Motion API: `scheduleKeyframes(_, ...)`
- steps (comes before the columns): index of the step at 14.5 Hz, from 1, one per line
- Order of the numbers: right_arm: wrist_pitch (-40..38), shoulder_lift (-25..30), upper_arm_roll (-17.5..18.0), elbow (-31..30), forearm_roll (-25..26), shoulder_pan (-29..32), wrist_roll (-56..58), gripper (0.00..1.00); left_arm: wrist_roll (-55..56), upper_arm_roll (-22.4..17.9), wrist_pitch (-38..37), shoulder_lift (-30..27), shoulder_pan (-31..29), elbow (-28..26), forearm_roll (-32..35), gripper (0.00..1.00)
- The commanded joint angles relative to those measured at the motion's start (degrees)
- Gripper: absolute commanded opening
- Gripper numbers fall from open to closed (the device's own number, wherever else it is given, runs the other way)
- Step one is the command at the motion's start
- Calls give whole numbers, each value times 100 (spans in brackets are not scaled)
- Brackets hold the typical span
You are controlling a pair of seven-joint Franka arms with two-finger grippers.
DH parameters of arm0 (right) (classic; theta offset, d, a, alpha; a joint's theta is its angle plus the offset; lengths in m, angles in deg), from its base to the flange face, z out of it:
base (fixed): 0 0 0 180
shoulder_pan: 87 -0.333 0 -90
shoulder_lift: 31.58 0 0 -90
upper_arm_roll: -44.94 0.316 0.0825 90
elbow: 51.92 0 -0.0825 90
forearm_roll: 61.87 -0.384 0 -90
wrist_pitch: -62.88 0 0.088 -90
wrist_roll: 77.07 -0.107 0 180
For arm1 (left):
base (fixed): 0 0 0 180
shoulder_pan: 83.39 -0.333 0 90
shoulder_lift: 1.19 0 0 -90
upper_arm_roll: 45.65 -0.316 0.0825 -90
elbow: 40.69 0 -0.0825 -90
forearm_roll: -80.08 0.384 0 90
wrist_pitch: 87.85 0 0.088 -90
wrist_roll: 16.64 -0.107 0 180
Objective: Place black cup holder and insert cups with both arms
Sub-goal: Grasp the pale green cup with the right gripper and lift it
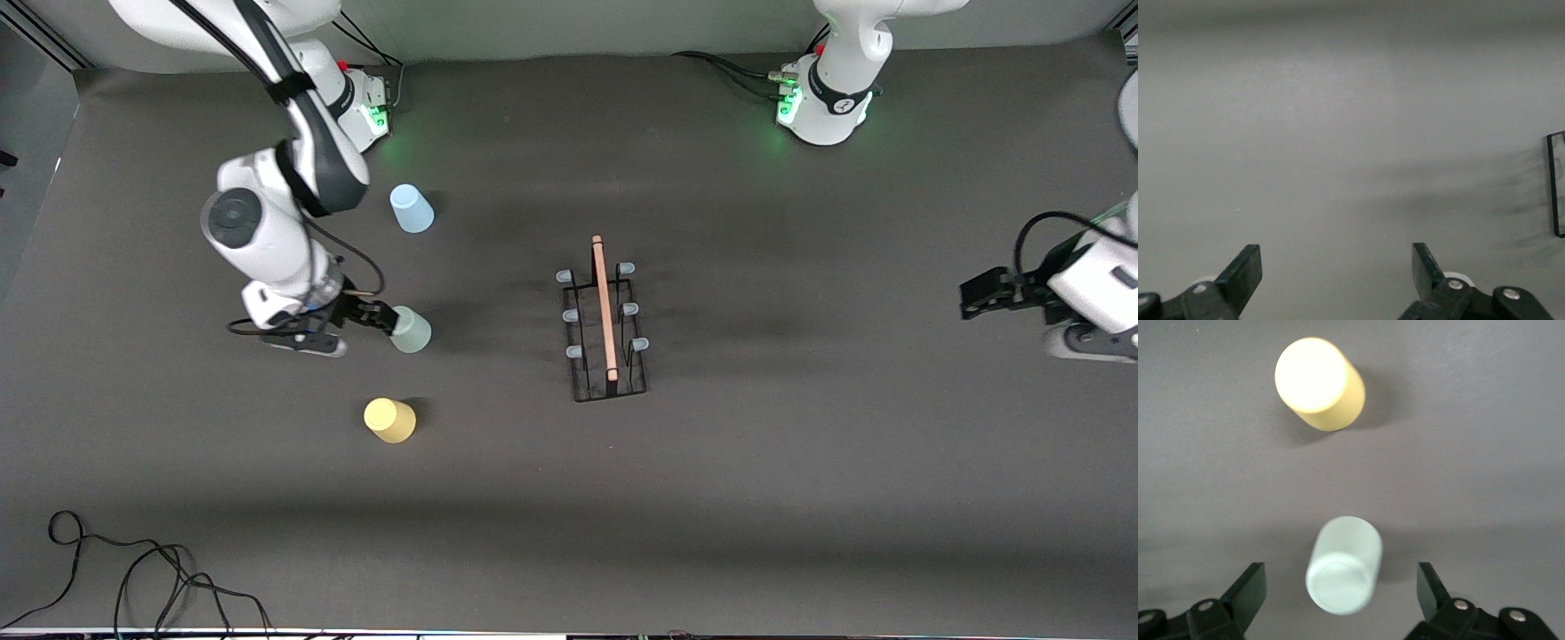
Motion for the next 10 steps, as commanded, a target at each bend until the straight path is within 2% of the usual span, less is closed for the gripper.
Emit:
scheduleKeyframes(1, 556, -516, -57, 49, -56, -279, -333, 100, -256, 2, -205, -59, -117, 140, 109, 100)
scheduleKeyframes(5, 680, -868, -66, 14, -56, -281, -333, 100, -538, -183, -214, -112, -117, 96, 100, 100)
scheduleKeyframes(9, 645, -799, -66, -355, -56, -281, -245, 100, -775, -183, -372, -200, -214, 61, 74, 100)
scheduleKeyframes(10, 636, -781, -66, -381, -56, -281, -245, 95, -767, -183, -364, -208, -214, 61, 47, 100)
